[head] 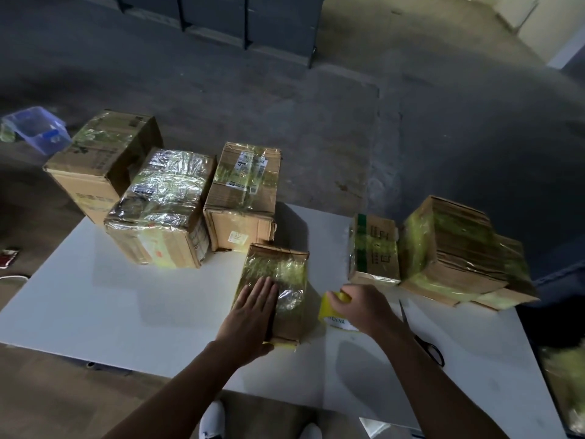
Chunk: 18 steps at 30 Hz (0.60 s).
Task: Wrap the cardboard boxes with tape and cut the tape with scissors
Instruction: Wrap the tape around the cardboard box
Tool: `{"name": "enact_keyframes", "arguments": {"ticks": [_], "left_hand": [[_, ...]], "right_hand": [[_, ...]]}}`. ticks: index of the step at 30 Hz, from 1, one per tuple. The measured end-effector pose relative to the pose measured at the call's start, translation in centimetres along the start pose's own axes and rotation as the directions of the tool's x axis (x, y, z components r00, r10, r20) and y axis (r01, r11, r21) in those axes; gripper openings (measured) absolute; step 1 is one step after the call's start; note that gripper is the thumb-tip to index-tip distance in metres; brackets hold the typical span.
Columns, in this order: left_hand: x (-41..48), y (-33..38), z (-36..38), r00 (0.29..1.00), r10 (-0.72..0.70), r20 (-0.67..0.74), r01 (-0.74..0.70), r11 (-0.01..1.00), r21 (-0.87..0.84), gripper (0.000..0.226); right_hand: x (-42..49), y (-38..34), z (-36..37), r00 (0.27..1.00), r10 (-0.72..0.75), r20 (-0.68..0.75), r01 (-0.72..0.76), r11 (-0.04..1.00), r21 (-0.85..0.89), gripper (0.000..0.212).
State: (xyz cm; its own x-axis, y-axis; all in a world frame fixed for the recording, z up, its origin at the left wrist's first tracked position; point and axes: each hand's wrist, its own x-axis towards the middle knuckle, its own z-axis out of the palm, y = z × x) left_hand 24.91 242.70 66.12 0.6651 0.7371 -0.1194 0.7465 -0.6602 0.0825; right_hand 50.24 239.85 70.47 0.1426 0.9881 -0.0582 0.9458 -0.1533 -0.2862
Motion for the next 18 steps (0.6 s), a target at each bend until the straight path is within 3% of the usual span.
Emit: {"name": "enact_keyframes", "arguments": {"ticks": [4,10,14,18], "left_hand": [[0.1,-0.1,0.1,0.999,-0.010,0.044,0.009,1.000,0.022,0.118],[0.1,0.2,-0.2,0.998,0.005,0.070,-0.008,0.999,0.048,0.119],[0.0,1.1,-0.6,0.992,0.121,0.031,-0.122,0.992,0.040,0.107],[1.4,1.2,0.1,0.960,0.281,0.019,-0.280,0.960,-0.015,0.095]], "right_hand": [[0.4,0.2,2.5,0.998,0.028,0.048,-0.030,0.999,0.038,0.056],[0.6,0.4,4.4,0.968,0.038,0.248,-0.077,0.986,0.147,0.045],[-0.6,2.2,4.1,0.924,0.099,0.370,-0.201,0.948,0.247,0.038],[-2.8,4.5,3.2,0.912,0.136,0.387,-0.275,0.903,0.331,0.036]]}}
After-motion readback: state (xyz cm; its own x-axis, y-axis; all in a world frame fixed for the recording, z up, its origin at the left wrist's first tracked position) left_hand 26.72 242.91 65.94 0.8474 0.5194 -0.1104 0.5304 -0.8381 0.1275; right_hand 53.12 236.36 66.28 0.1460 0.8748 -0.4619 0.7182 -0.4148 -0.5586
